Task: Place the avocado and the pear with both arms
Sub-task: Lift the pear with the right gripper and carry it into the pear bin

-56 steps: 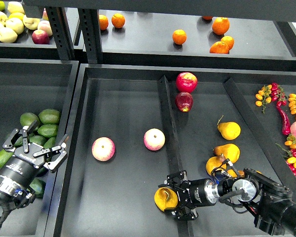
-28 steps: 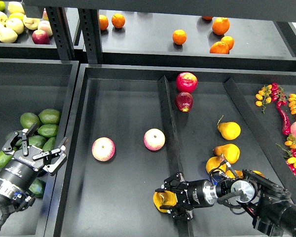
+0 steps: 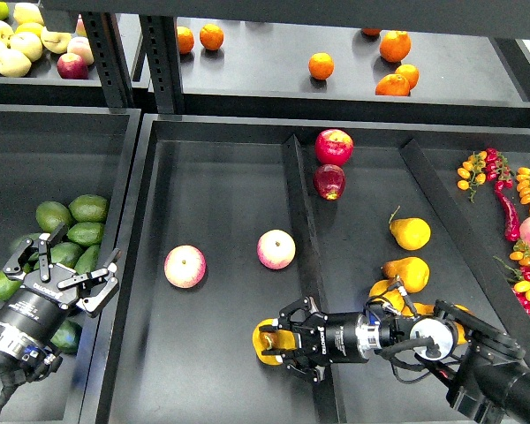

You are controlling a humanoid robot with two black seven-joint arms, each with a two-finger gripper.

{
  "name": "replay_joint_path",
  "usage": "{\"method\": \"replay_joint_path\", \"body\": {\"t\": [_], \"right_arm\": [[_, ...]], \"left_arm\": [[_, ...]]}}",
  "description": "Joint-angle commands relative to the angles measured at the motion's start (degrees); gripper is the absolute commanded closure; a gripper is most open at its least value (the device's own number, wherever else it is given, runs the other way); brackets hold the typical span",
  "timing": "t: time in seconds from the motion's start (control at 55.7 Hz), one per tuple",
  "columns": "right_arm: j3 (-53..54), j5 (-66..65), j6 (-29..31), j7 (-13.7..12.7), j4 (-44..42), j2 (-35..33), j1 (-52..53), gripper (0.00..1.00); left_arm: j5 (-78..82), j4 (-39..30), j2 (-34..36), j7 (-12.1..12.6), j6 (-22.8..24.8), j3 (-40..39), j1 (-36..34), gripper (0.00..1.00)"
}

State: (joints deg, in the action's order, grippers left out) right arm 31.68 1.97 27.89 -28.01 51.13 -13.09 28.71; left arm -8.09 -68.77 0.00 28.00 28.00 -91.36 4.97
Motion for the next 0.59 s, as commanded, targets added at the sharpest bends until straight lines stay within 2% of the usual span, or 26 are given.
{"method": "replay_joint_path", "body": {"t": [0.0, 0.144, 0.323, 0.574], "right_arm": [[4.3, 1.4, -2.0, 0.0, 6.2, -3.4, -0.1, 0.78], [5.1, 3.4, -2.3, 0.0, 9.4, -10.0, -0.1, 0.78], [5.5, 3.6, 0.1, 0.0, 9.4, -19.1, -4.3, 0.77], [5.6, 2.3, 0.1, 0.0, 5.2, -20.7, -8.3, 0.76]], "left_arm": [[0.0, -0.1, 0.0, 0.0, 0.0, 0.4, 0.5, 0.01], [0.0, -0.5, 0.0, 0.0, 0.0, 0.6, 1.4, 0.01], [0.0, -1.6, 0.0, 0.0, 0.0, 0.5, 2.9, 0.01], [0.0, -1.6, 0.0, 0.0, 0.0, 0.6, 3.4, 0.01]]}}
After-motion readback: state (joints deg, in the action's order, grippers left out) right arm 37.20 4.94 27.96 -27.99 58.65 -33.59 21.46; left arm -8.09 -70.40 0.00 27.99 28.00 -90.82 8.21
